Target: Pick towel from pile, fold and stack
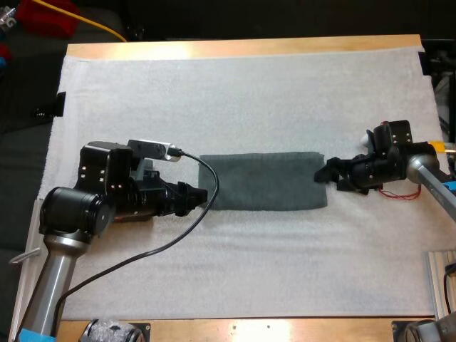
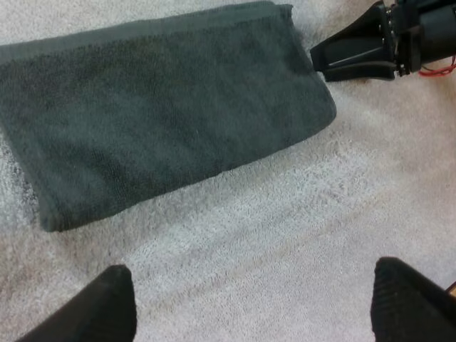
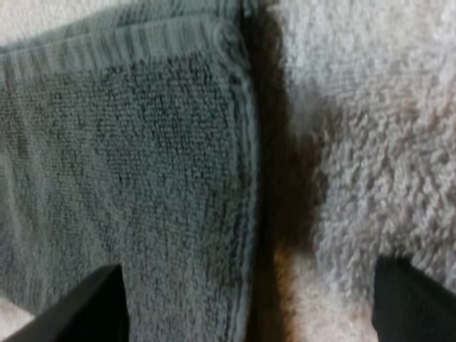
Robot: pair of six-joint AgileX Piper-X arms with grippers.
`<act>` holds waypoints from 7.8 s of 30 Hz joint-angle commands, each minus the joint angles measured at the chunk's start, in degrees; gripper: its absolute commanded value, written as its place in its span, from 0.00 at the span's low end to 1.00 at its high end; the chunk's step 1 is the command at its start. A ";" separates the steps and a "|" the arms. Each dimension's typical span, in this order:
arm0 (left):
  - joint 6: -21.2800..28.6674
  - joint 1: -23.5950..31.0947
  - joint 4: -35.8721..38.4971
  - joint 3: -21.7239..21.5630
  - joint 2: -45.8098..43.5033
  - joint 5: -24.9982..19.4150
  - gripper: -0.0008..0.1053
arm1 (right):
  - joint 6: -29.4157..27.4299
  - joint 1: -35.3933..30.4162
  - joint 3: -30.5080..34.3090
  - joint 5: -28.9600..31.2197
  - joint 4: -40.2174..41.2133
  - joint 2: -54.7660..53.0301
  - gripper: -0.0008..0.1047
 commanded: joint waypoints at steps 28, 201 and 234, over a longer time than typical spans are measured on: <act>0.13 -0.26 -0.15 -0.28 -0.25 -0.47 0.63 | 10.73 10.07 -0.12 -2.37 0.16 5.78 0.17; -4.12 -0.26 -11.07 8.05 4.66 7.85 0.69 | 8.15 29.08 -12.14 28.25 23.31 -40.96 0.62; -29.78 -12.44 -50.09 14.66 34.99 5.15 0.68 | 8.15 29.08 -12.14 25.03 22.69 -40.96 0.62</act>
